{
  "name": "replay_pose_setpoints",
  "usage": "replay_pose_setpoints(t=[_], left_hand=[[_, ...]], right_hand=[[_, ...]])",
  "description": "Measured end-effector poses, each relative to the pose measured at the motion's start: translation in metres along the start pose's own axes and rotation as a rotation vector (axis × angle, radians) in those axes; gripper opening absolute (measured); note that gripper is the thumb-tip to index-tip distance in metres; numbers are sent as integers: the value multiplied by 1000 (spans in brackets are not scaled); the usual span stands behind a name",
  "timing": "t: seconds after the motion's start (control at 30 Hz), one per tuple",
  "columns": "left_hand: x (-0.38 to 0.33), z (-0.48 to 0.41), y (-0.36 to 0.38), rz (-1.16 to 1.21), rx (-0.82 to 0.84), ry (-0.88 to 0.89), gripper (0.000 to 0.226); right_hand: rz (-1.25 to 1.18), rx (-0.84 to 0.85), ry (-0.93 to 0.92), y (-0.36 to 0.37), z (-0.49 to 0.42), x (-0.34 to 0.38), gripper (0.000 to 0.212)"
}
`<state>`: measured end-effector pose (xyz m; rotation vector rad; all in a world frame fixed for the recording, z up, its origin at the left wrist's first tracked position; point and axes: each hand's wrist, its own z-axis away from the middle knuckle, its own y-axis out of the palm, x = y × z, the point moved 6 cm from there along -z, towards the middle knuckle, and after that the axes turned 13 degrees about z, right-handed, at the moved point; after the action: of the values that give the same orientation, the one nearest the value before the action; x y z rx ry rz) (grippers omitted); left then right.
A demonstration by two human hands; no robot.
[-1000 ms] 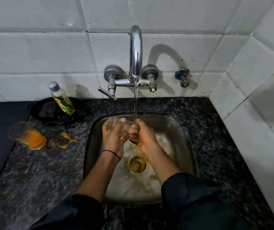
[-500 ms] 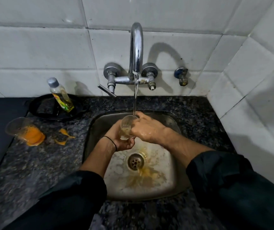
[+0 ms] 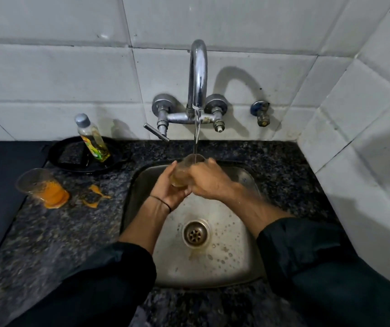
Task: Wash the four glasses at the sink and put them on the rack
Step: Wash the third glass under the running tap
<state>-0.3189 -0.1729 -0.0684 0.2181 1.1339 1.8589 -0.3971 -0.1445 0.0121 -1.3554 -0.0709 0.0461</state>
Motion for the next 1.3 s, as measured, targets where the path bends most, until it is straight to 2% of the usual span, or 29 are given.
replay_pose_setpoints(t=[0.07,0.1,0.13,0.17,0.2,0.23,0.3,0.33,0.37,0.43,0.47,0.5,0.57,0.6,0.63,0.7,0.73,0.8,0.83,0.87,0.9,0.93,1.0,1.03,1.07,1.13,1.2,1.27,1.3], left_hand=[[1,2,-4,18,68,37,36],[0,6,-5,-41,56,6,36],[1,6,-9,-111,3,-48,36],[0,6,-18,-171,-103,-111,38],[0,5,-25,-164,-170,-177,42],[1,7,-27,-128,-217,-195,47],[5,4,-25,-26,-219,-138,54],[8,1,-24,12,-181,-94,51],[9,2,-21,15,-143,-39,43],[10,3,-18,-50,-62,26,36],[9,5,-15,-117,-65,4,39],[10,7,-14,-207,-128,-52,45],[8,4,-23,-278,-265,-174,61],[10,1,-26,-224,-294,-209,62],[12,1,-24,-156,-290,-206,58],[17,1,-17,-60,-189,-134,47],[17,-1,-18,-25,-141,-76,42],[16,-1,-23,-51,-101,-24,48],[17,4,-22,-133,-117,-64,52],[16,7,-25,-234,-173,-125,53],[15,12,-25,-319,-238,-164,51],[12,11,-26,-316,-256,-181,50],[13,7,-15,-158,-159,-151,48],[14,3,-11,-71,-115,-106,47],[15,-1,-11,-9,-70,-50,47],[13,-3,-13,31,2,58,48],[2,-2,-9,-9,68,193,42],[-14,3,0,-63,101,356,23],[-21,5,4,-91,103,436,29]], right_hand=[[-497,0,140,10,-10,-3,37],[-553,-4,166,13,-11,-7,33],[-421,-7,118,13,-9,-9,28],[-178,-11,40,10,-6,-8,26],[62,-35,-46,11,-3,-6,28],[202,-43,-118,8,2,-4,32],[201,-68,-164,6,6,-2,36],[115,-73,-126,8,4,-1,37],[-70,-61,-44,12,3,-4,36],[-666,14,144,26,0,-11,33],[-826,32,196,31,2,-14,34],[-825,16,186,34,3,-17,37],[-461,-1,78,31,9,-15,37],[-208,-25,17,28,13,-9,35],[-68,-72,-29,24,16,-4,35],[-87,-104,-30,19,17,2,37],[-222,-63,11,17,16,2,36],[-589,69,105,21,13,4,30],[-619,77,112,25,12,6,26],[-474,36,73,22,13,7,23],[-226,-32,25,20,15,10,22],[1,-70,-37,21,18,13,23],[182,-51,-121,31,19,14,27],[115,-36,-92,35,14,12,27],[-114,-13,-7,35,11,8,27],[-805,6,200,36,7,8,30],[-1325,-180,323,34,9,6,19],[-1692,-340,460,37,20,4,10],[-1841,-373,547,42,27,5,9]])
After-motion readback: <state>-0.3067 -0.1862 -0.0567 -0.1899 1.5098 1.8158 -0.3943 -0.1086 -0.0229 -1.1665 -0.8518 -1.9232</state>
